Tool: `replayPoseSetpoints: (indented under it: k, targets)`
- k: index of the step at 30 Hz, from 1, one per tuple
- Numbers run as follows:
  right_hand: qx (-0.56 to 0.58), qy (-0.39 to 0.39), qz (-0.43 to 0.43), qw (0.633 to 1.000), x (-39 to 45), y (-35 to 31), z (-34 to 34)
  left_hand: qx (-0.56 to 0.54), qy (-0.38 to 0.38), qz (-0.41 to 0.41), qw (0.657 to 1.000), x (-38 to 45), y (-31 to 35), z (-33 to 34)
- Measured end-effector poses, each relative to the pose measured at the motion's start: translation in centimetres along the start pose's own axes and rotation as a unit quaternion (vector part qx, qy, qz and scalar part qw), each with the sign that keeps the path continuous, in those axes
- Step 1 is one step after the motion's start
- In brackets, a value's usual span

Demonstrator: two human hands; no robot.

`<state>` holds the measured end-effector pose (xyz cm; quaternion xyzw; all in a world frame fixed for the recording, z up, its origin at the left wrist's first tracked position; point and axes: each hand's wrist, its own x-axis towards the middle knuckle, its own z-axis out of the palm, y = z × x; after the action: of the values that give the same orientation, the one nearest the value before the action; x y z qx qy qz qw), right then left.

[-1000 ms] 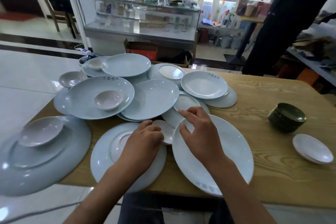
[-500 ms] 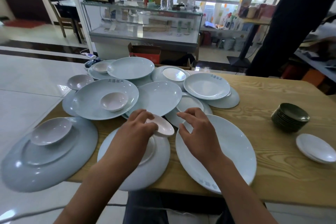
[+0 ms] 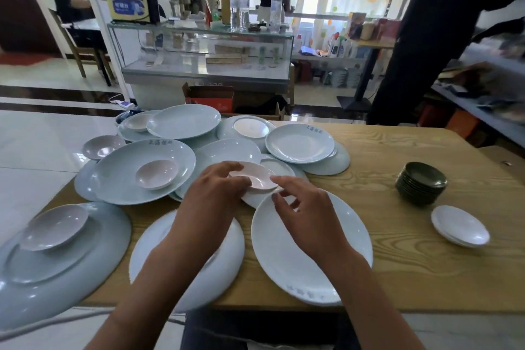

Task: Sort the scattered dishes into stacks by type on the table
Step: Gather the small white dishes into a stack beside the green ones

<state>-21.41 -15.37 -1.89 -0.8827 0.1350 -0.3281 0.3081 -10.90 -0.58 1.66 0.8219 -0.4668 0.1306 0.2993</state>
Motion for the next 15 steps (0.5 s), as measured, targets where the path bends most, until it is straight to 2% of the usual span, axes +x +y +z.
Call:
replayPoseSetpoints:
  k: [3,7,15]
  targets:
    - [0.016,0.036,0.021,0.999,-0.6,0.9,-1.7,-0.015,-0.003,0.028,0.999,0.9,2.1,1.4]
    - [0.066,0.061,0.097,0.991,-1.2,2.3,-4.8,-0.038,-0.013,0.082,0.996,2.5,4.6,3.6]
    - [0.005,0.134,0.162,0.978,-3.8,6.7,-11.6,-0.068,-0.063,0.169,0.981,5.7,11.0,8.3]
